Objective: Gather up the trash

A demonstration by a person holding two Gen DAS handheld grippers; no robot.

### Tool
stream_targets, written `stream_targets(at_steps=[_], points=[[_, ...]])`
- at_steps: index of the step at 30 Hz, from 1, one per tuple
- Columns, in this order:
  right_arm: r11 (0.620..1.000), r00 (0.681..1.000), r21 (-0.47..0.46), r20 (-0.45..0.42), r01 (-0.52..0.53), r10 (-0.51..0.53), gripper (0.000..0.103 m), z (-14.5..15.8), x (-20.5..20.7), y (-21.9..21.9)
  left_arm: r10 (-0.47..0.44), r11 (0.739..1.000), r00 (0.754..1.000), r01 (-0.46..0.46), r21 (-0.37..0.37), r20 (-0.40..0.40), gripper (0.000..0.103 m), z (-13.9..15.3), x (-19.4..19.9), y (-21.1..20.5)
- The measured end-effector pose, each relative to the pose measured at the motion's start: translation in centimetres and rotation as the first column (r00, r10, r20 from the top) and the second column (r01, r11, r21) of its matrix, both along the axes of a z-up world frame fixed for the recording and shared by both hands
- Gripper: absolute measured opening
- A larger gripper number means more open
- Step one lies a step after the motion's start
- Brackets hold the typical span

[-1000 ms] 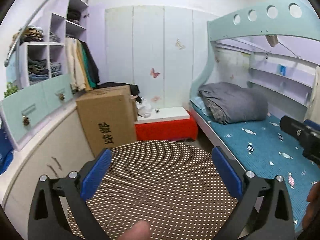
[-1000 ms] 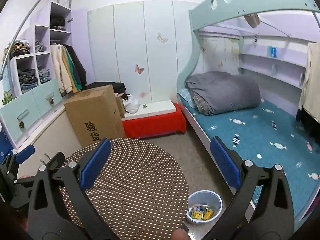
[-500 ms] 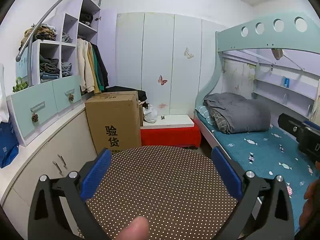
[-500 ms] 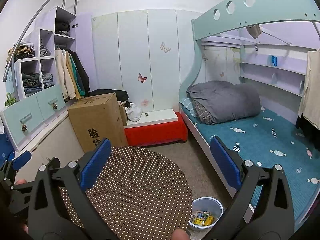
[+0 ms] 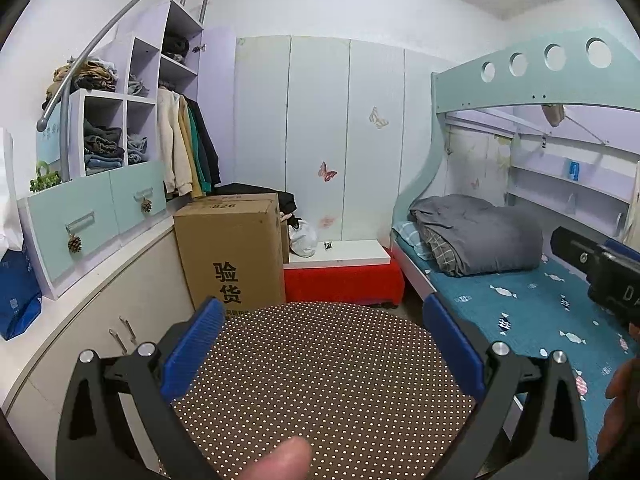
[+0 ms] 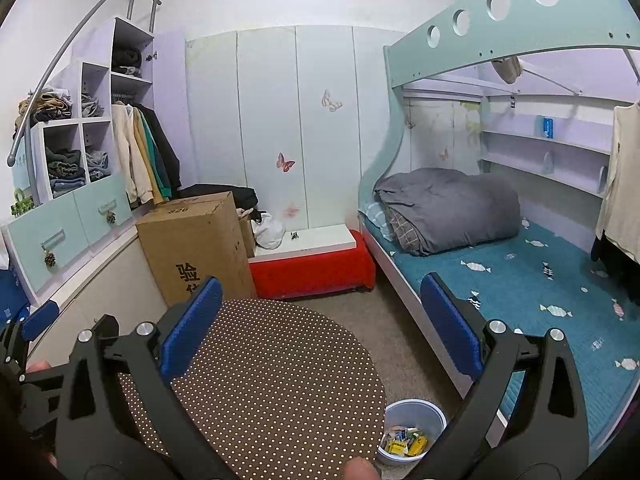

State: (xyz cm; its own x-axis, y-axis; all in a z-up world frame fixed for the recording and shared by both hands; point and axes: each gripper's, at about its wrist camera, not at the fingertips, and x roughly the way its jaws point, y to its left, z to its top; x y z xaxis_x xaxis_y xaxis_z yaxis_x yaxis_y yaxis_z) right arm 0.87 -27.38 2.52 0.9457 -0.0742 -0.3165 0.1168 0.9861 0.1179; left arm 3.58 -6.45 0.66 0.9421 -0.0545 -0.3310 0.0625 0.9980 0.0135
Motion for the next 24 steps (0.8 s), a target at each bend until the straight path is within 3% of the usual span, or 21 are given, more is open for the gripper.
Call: stream_targets(at_steps=[24], points=[[1.000, 0.999, -0.001, 0.011, -0.031, 0.031, 0.097, 0.4, -0.1, 0.6, 0.013, 1.000, 0.999, -0.013, 0.011, 0.031, 0.098, 0.7, -0.8, 0.1]])
